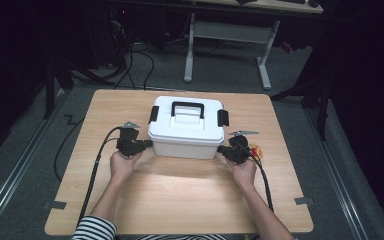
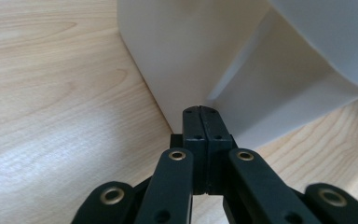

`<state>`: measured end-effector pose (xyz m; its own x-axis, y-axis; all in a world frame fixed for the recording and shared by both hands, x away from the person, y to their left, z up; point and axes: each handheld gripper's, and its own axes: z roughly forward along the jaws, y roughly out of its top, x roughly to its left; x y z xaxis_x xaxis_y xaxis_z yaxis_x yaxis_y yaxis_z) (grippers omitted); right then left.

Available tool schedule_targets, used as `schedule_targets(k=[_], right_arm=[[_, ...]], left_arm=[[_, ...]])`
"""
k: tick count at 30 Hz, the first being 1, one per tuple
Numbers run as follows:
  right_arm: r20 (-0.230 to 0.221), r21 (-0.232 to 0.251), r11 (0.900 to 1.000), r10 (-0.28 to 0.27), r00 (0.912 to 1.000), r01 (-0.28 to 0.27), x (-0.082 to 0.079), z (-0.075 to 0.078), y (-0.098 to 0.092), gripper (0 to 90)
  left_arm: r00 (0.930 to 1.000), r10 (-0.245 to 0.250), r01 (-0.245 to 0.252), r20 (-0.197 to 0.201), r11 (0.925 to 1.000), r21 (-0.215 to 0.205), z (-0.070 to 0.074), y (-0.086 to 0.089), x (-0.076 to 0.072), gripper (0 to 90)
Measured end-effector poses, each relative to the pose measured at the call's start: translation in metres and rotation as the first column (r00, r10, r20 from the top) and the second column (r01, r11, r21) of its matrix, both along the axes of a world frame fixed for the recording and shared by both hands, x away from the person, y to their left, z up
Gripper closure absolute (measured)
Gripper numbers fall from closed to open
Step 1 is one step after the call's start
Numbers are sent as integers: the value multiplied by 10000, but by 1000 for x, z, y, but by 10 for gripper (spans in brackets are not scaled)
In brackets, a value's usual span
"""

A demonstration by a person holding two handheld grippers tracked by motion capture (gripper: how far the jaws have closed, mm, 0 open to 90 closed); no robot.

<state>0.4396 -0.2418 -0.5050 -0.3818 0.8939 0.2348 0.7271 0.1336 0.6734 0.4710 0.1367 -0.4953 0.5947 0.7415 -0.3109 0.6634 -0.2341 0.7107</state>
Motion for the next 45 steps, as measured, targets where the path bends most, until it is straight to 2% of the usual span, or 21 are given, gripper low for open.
schedule_targets(k=[5,10,12,15,17,21,27,32,39,40,42,43,45], right_arm=[[-24,-420,9991,-10,10000,9,-5,2,-2,900],[-13,-132,9999,-35,10000,35,-10,0,-7,900],[1,-276,9996,-9,10000,10,-12,0,-7,900],[-54,-507,9987,0,10000,-3,-16,2,-9,900],[-16,-582,9983,26,10000,-27,-18,3,-10,900],[56,-332,9994,67,10000,-65,-27,1,-17,900],[146,-347,9994,-20,9999,25,-39,0,-25,900],[219,-207,9998,3,9998,1,-46,-1,-29,900],[219,-177,9997,188,9996,-184,-56,-2,-29,900],[272,-179,9996,200,9994,-195,-57,-2,-29,892],[571,-495,9988,32,9984,-4,-59,-3,-29,785],[606,-502,9987,-7,9982,37,-59,-4,-30,757],[543,-117,9999,-36,9985,42,-61,-5,-35,707]], left_arm=[[9999,-162,162,11,9998,88,1,-4,-7,900],[9997,-229,228,-22,9997,-82,0,-6,-12,900],[9997,-238,238,-33,9997,-71,0,-7,-15,900],[9992,-408,407,40,9990,188,2,-11,-19,900],[9991,-412,412,52,9990,155,2,-13,-23,900],[9986,-523,523,-24,9986,-109,0,-15,-29,900],[9977,-681,680,67,9976,155,1,-24,-38,900],[9980,-636,635,-54,9979,-158,-1,-25,-47,900],[9987,-503,503,-3,9987,-75,0,-23,-57,900],[9988,-488,488,87,9988,-13,0,-23,-58,900],[9988,-471,470,140,9989,61,0,-23,-59,900],[9991,-398,396,175,9991,148,1,-23,-59,895],[9994,-279,276,200,9995,165,1,-21,-60,808]])
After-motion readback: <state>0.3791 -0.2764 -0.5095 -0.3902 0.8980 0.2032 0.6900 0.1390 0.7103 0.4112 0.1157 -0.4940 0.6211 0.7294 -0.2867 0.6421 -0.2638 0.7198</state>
